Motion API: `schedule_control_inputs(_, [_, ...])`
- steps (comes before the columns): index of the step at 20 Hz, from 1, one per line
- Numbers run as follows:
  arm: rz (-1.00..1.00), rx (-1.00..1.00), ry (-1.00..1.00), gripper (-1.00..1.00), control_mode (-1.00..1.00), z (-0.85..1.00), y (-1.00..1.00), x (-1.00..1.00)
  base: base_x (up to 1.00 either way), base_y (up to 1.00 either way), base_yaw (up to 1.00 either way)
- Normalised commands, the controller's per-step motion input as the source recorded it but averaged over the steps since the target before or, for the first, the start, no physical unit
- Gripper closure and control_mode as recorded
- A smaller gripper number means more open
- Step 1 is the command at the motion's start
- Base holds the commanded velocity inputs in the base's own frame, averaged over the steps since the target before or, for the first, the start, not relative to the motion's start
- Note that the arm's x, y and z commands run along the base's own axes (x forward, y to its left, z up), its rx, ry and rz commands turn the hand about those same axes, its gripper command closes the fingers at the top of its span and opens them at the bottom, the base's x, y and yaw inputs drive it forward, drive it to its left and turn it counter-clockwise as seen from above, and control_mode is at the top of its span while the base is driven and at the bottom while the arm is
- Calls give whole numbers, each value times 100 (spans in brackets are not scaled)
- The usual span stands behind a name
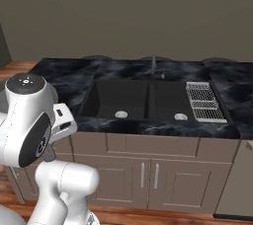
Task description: Move the pot and pan from the stove into the sink.
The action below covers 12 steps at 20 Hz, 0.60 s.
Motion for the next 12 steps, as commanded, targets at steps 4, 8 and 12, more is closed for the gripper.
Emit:
schedule_control_inputs(4, [0,0,0,100,100,0,0,0,34,-63,0])
schedule_control_inputs(8, [0,0,0,100,100,0,0,0,30,-59,0])
schedule_control_inputs(12, [0,0,0,100,100,0,0,0,27,-56,0])
